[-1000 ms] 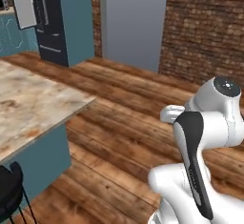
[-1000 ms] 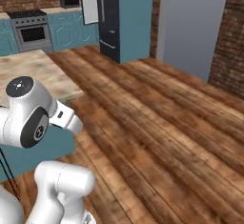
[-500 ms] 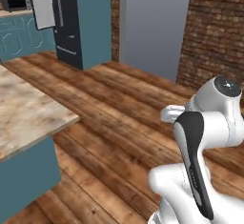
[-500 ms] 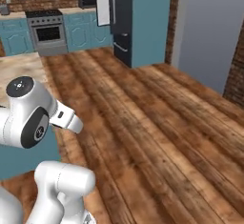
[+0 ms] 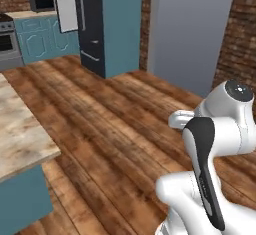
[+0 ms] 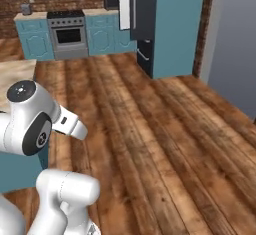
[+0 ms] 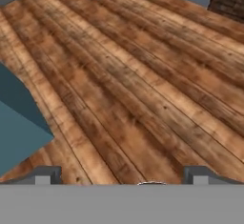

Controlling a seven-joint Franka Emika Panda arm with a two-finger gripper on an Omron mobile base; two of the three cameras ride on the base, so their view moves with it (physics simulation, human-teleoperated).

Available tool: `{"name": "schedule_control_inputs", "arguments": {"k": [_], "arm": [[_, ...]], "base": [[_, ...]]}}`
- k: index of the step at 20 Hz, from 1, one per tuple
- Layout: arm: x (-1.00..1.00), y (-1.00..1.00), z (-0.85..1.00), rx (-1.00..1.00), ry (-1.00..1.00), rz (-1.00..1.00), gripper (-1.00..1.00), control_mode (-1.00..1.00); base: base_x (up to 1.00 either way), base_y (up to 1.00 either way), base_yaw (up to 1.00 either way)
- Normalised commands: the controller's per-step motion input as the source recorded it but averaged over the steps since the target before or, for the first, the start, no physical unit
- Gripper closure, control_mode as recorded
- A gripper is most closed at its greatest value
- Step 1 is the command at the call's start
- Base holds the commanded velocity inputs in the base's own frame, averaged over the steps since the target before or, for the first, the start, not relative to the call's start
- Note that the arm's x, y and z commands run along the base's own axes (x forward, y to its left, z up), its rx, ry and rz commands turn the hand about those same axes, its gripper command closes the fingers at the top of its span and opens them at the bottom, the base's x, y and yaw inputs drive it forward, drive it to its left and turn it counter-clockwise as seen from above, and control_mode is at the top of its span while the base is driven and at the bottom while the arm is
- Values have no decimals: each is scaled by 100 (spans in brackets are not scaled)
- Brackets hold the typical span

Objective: Pick up the kiwi and banana from the fridge and place one fruit on each plate on the dining counter.

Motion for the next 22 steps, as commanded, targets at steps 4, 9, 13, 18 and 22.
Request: {"name": "schedule_control_inputs", "arguments": {"k": [4, 9, 13, 18, 22], "arm": [[0, 0, 0, 0, 0, 0, -100, 100], [0, 0, 0, 0, 0, 0, -100, 100], [0, 0, 0, 0, 0, 0, -100, 100], [0, 0, 0, 0, 0, 0, -100, 100], [0, 0, 0, 0, 0, 0, -100, 100]], "base": [[100, -45, 33], [100, -37, 34], [100, -29, 37], [100, -35, 33], [100, -31, 23]]}}
